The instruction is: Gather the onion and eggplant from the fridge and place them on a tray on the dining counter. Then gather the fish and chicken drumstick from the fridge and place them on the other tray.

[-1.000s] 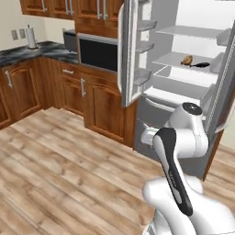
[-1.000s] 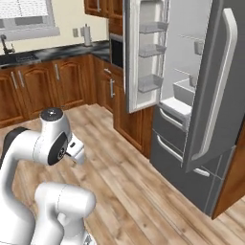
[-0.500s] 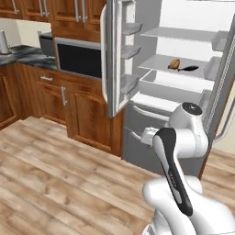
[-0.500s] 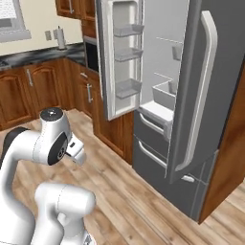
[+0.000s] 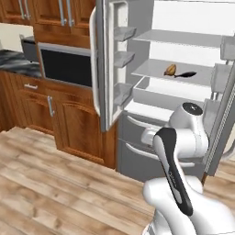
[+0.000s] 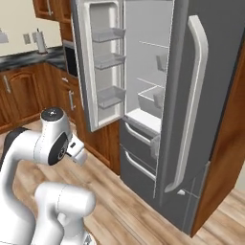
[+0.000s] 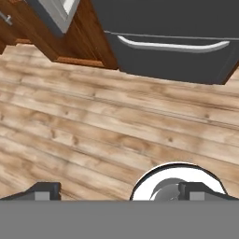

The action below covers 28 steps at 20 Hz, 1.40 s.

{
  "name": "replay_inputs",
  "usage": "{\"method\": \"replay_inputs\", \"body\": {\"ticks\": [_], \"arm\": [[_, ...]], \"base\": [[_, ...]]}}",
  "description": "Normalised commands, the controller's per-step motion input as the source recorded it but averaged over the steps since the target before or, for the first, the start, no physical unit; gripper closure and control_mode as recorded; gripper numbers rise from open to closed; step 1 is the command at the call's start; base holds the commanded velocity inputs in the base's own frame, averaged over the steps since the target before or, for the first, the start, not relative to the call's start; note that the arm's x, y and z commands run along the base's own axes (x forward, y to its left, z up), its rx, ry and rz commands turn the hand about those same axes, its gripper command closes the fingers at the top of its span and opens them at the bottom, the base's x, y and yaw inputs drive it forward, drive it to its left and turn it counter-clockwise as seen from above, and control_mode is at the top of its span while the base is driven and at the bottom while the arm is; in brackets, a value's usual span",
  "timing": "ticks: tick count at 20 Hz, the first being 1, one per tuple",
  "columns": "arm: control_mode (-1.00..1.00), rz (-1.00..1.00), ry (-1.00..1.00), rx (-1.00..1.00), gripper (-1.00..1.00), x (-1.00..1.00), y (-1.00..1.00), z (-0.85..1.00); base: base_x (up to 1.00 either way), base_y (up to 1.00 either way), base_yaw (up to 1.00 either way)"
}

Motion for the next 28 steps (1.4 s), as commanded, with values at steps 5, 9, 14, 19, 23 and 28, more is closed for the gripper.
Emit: {"method": "replay_inputs", "body": {"ticks": [5,9,14,19,23,28], "arm": [[1.0,0.0,0.0,0.0,-1.0,0.0,0.0,0.0],[1.0,0.0,0.0,0.0,-1.0,0.0,0.0,0.0],[1.0,0.0,0.0,0.0,-1.0,0.0,0.0,0.0],[1.0,0.0,0.0,0.0,-1.0,0.0,0.0,0.0],[1.0,0.0,0.0,0.0,-1.0,0.0,0.0,0.0],[1.0,0.0,0.0,0.0,-1.0,0.0,0.0,0.0]], "base": [[0.47,0.0,-0.25],[0.39,0.03,-0.26],[0.28,0.21,-0.21],[0.29,0.31,-0.21],[0.41,0.29,-0.22],[0.49,0.19,-0.22]]}}
